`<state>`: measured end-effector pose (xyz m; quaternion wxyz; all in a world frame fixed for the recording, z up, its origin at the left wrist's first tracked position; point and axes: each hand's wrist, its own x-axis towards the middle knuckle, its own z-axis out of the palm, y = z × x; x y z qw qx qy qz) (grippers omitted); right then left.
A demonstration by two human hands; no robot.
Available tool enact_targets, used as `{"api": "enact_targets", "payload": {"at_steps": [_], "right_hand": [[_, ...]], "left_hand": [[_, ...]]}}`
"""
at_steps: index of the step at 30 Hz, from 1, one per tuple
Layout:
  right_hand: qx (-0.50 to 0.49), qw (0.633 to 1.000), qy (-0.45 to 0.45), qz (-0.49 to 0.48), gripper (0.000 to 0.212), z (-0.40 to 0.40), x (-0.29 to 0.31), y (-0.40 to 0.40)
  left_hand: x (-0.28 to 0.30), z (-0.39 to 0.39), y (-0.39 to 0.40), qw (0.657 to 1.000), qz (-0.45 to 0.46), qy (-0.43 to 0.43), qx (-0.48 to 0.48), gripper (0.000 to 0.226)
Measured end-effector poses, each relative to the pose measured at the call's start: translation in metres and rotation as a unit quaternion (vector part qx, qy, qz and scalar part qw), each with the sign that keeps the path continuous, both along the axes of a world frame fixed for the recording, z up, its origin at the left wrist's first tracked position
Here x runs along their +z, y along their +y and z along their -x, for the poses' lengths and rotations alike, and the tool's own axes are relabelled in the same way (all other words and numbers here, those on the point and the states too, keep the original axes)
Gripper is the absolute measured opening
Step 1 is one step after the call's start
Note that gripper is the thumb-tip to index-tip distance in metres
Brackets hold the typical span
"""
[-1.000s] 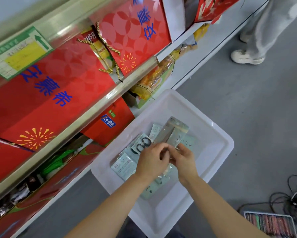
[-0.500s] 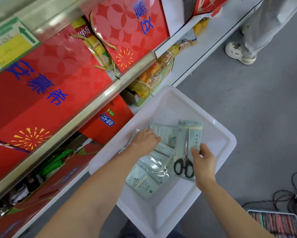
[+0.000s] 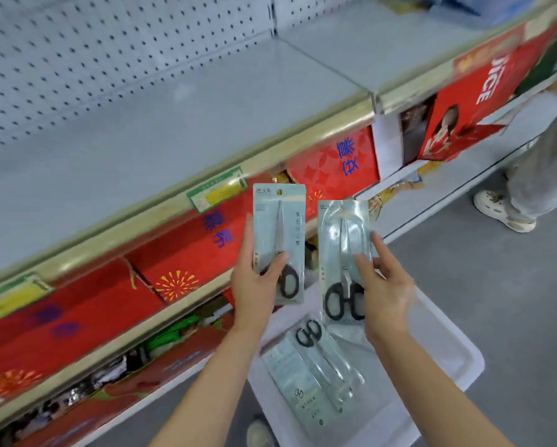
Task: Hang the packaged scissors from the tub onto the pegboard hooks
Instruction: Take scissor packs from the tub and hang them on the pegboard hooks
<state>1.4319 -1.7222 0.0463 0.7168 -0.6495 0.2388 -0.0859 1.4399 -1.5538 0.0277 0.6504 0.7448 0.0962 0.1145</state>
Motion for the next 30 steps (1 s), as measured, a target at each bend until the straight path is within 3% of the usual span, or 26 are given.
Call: {"api": "enact_targets", "payload": {"at_steps": [5,14,20,30], "right_hand": [[0.086,0.988,-0.118,-0.051,0.053,-0.024,0.087,0.056],[0.162,0.943,-0.277,-0.084,0.050,-0.046,0.236,0.148],[0.181,0.922,-0.322,-0.118,0.048,-0.043,0.288,0.188],[0.204,0.908,-0.337,-0.143,0.047,-0.045,0.319,0.218]], "left_hand": [[0.102,-0.012,0.044,0.987,-0.014,-0.089,0.132,0.082],[0.256,-0.007,0.115,0.934,-0.029,-0.256,0.248,0.080],[0.312,-0.001,0.150,0.910,-0.043,-0.310,0.271,0.079],[0.354,-0.017,0.190,0.910,-0.025,-0.284,0.299,0.080]]}}
